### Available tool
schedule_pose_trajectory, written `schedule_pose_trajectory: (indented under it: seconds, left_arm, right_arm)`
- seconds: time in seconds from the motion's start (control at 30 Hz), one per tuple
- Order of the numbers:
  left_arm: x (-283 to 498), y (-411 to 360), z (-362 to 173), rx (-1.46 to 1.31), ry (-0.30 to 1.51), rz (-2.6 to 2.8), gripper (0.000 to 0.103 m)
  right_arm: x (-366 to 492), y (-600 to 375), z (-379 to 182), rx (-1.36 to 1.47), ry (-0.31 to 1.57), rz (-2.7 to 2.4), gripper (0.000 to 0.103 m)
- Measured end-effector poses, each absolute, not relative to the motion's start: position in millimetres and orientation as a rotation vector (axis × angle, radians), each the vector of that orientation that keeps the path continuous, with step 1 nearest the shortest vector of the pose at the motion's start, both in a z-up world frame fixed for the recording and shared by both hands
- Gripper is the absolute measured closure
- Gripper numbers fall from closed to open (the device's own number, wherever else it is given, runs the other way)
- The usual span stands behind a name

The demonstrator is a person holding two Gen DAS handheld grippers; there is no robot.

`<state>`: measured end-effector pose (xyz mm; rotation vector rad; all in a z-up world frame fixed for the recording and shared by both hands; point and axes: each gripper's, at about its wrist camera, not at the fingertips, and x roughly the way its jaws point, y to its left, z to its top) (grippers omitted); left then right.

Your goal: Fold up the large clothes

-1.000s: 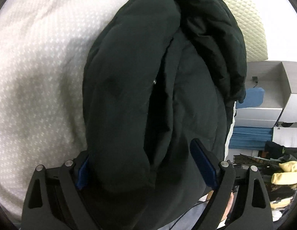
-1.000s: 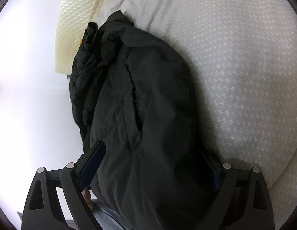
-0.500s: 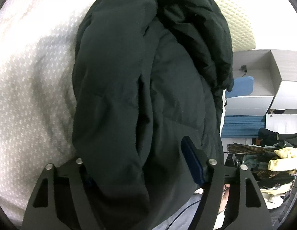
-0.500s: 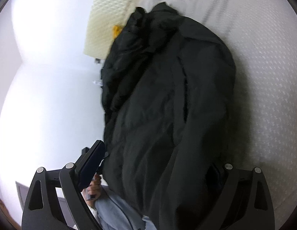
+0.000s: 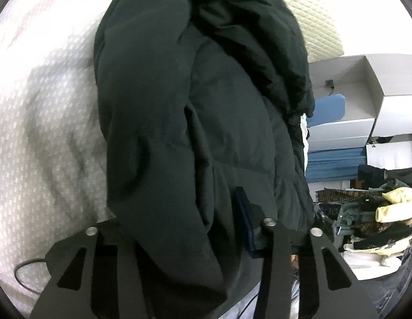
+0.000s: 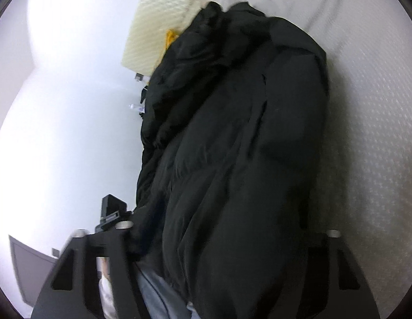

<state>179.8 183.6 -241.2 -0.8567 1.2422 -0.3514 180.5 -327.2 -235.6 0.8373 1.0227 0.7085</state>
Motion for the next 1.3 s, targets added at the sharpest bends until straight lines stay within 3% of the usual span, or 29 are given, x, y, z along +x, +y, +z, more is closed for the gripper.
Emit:
schedule_pose_trajectory:
  seconds: [0.03, 0.17, 0.27, 0.87, 1.3]
  left_arm:
    - [180, 183, -239, -0.857, 1.23, -0.357, 0.066]
    - [176, 180, -228, -0.87, 1.167, -0.371, 0.081]
    - [173, 178, -220, -0.883, 1.125, -0.383, 0.087]
    - [127, 206, -124, -0.904, 0.959, -0.498, 0.093]
    - [62, 214, -80, -0.819, 0.977, -0.544, 0.093]
  right_arm:
    - [179, -326, -235, 0.831, 1.015, 0.706, 0.066]
    - [174, -320, -226, 0.775, 0.985, 0.707, 0.088]
    - [168, -319, -212, 0.739, 0.938, 0.718, 0.092]
    - [73, -374, -109, 0.822, 0.61, 0.811, 0.095]
    - [-27, -369, -69, 0.764, 0.534, 0.855, 0.095]
